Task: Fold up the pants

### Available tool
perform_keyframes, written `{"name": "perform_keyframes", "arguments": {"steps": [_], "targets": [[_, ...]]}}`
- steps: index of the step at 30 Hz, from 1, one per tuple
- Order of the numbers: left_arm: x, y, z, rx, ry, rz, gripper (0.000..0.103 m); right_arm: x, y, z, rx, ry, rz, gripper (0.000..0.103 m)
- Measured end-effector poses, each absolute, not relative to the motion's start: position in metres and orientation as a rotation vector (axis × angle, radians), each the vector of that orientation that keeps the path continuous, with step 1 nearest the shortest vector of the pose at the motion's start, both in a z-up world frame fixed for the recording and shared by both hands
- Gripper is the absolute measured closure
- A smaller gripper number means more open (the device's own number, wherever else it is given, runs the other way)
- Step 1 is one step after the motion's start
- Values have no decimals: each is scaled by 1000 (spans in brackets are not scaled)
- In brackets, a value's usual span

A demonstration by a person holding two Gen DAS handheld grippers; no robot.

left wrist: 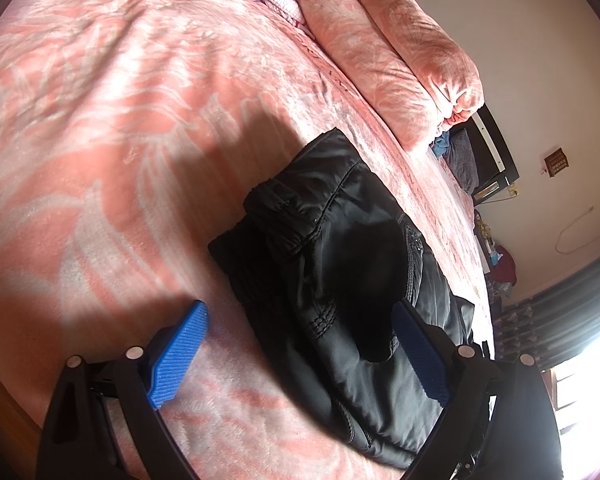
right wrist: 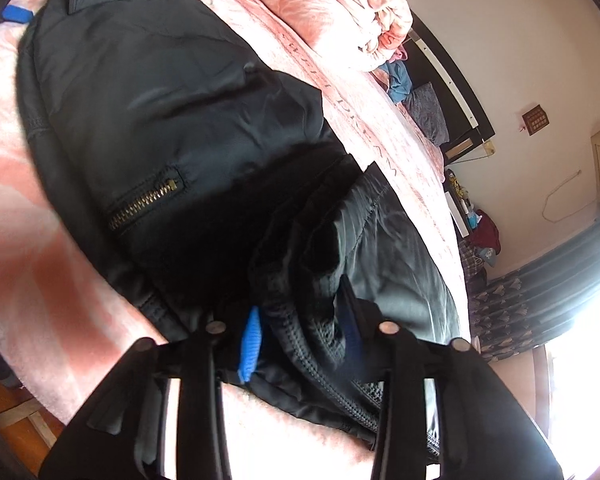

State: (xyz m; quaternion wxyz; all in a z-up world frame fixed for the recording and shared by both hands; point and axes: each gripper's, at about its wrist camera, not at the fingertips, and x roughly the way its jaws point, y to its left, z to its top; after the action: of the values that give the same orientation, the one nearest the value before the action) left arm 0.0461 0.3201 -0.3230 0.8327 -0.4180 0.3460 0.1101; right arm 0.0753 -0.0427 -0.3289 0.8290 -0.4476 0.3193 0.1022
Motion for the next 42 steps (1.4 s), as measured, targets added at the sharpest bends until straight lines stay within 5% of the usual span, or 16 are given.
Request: {"name": "perform_keyframes", "arguments": {"steps": [3, 8, 13, 24, 31, 37, 42], "targets": [[49, 316, -321, -882, 737, 236, 9, 67, -41, -311, -883, 677, 303, 28], [51, 311, -319, -887, 734, 238, 9, 80, -73, -261, -506, 803, 485, 29], [50, 313, -320, -887, 735, 236, 9, 140, -137, -248, -77, 976, 426, 67], [61, 305, -317, -907, 756, 242, 9, 163, -138, -290, -101, 1201, 503, 77], [62, 323, -319, -1255, 688, 170, 9, 215, -119, -230, 39, 1318, 836, 37], [84, 328, -334, -1390, 693, 169, 9, 274, -33, -198, -67, 1405, 1053, 19], [90, 325, -336, -1385, 717, 197, 9, 306, 68, -196, -250, 1463, 1215, 15]]}}
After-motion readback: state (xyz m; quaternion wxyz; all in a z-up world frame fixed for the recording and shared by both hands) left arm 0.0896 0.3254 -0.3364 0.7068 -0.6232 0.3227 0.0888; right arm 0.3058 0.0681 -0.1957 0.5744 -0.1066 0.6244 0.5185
